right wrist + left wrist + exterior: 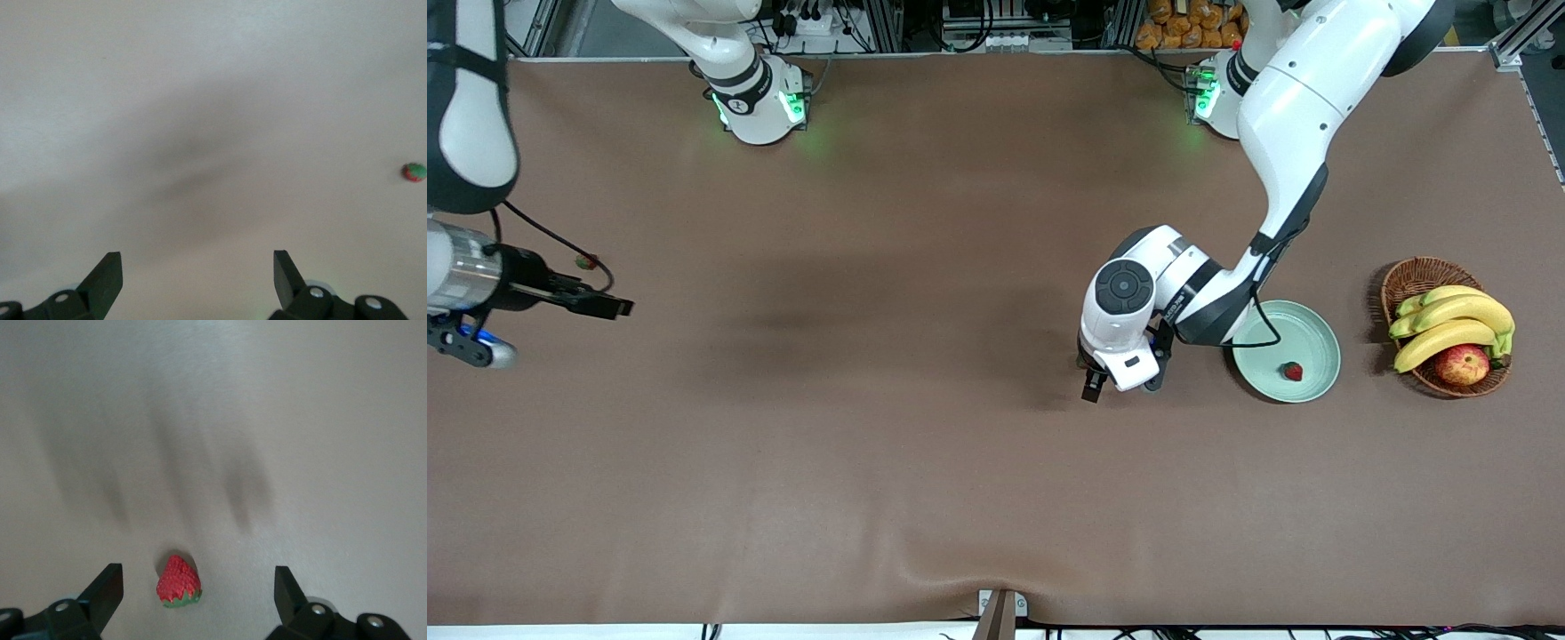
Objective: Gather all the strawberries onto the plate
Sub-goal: 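Grasp the second strawberry with the left gripper while the right reaches the third, then carry the second strawberry to the plate with the left gripper while the right grasps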
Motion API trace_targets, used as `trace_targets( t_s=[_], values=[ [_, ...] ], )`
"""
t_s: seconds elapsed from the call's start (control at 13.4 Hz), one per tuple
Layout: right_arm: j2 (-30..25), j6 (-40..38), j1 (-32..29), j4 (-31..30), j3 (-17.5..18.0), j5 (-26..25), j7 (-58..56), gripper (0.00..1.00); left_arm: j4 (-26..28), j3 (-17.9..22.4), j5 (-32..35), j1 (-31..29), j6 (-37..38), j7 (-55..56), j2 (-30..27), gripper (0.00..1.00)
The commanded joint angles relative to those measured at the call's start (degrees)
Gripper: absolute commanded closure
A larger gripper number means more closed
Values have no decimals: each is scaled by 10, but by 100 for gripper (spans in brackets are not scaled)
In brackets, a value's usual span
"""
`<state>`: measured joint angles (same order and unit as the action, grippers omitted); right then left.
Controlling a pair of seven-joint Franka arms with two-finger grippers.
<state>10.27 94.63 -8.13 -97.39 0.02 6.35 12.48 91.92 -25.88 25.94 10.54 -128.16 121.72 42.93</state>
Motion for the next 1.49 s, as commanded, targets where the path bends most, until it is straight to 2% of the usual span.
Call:
trace_targets(
  t_s=[0.0,0.22,0.52,0.82,0.97,1.12,1.27,1.35,1.42],
  values=[
    [-58,81,-63,-126,12,-9,-98,0,-9,1,-21,0,-2,47,17,0],
    [-54,111,-125,-162,12,-9,-182,0,-9,2,-62,-2,-6,50,28,0],
    [-45,183,-181,-219,11,-13,-272,0,-8,1,-70,1,-26,48,38,0],
    [15,267,-225,-235,11,-55,-362,0,-3,2,-70,7,-26,45,39,0],
    [53,297,-253,-235,11,-56,-401,0,-3,1,-70,8,-25,45,42,0],
    [76,304,-265,-237,10,-71,-403,0,2,2,-70,8,-24,43,41,22],
    [95,308,-277,-243,10,-94,-403,0,5,2,-69,5,-24,41,37,53],
    [99,308,-279,-243,10,-104,-403,0,4,2,-62,4,-24,39,35,98],
    [102,306,-281,-245,10,-111,-404,0,-2,1,-62,-2,-21,26,32,100]
  ],
)
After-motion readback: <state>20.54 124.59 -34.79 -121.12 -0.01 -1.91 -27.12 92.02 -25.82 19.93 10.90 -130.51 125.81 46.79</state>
